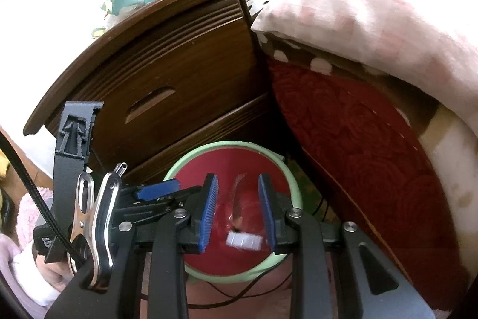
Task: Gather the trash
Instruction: 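Lower the silver tube into the red bucket and open the left gripper, then raise both grippers back toward the nightstand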
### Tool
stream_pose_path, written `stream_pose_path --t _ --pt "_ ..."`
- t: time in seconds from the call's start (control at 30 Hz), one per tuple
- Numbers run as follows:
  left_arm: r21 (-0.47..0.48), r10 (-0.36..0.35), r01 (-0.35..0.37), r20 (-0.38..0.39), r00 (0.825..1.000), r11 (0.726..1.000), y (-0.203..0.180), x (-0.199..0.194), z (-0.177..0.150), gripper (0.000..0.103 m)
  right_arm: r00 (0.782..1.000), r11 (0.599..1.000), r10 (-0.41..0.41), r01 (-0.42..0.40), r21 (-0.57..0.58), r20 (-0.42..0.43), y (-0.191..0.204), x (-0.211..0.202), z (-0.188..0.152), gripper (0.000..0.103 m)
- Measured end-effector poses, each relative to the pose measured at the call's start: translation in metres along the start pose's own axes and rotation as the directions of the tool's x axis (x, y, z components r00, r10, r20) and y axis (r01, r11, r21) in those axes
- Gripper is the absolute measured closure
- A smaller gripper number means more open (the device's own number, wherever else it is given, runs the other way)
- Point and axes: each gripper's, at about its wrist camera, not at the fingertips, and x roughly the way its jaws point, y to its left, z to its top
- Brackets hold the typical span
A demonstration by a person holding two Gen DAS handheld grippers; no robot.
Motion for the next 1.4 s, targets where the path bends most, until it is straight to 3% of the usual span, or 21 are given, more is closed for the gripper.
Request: stream_pose_path --t 0.47,1.0,1.4 --pt "0.013 0.008 -0.008 0.044 0.999 1.0 -0.004 -0.019 0.004 0.058 0.999 1.0 -0.003 0.004 -0.014 0.034 0.002 -0.007 0.0 0.074" --pt "0.07 0.002 -0.013 0.161 0.987 0.997 -0.025 -0.091 0.008 0.058 0.988 0.999 0.014 -0.007 -0.042 0.152 0.006 -0.051 0.011 0.074" --pt "0.035 -0.003 -0.006 0.245 0.97 0.999 -0.024 -0.146 0.019 0.058 0.965 0.998 0.044 -0.03 -0.056 0.26 0.007 -0.092 0.027 0.074"
